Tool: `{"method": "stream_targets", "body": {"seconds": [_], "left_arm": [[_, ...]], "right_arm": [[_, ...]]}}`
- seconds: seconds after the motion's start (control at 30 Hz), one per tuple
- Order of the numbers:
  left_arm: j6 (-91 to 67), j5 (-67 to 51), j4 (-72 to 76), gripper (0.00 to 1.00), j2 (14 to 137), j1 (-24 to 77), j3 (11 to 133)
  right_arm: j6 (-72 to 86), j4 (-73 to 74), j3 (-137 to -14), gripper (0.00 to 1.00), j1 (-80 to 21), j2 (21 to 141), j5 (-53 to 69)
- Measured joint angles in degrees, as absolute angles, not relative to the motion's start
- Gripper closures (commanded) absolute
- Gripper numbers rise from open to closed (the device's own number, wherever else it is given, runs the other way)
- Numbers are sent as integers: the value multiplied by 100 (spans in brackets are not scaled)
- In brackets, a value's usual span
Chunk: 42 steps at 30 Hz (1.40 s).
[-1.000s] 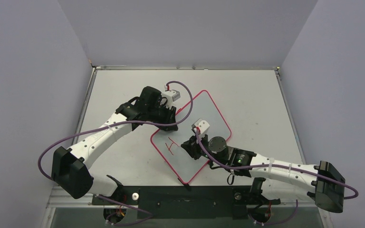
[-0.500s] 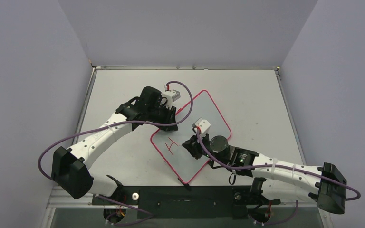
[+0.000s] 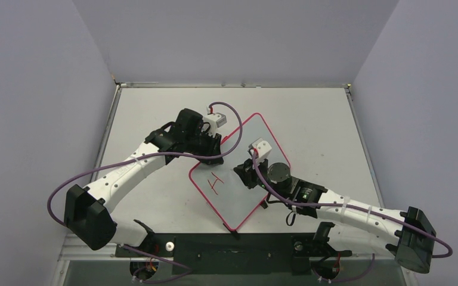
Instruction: Write a sentence on the whiteboard
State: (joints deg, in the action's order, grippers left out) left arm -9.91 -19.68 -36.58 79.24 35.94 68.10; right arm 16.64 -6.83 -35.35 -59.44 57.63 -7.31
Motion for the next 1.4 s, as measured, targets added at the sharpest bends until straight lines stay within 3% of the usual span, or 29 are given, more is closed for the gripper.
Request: {"method": "stream_targets", "body": {"seconds": [1.4], "left_arm": [[-1015, -1900, -3658, 100, 7924, 3603, 6785]], "right_arm": [[1717, -1546, -3540, 100, -5778, 6257, -99]]}}
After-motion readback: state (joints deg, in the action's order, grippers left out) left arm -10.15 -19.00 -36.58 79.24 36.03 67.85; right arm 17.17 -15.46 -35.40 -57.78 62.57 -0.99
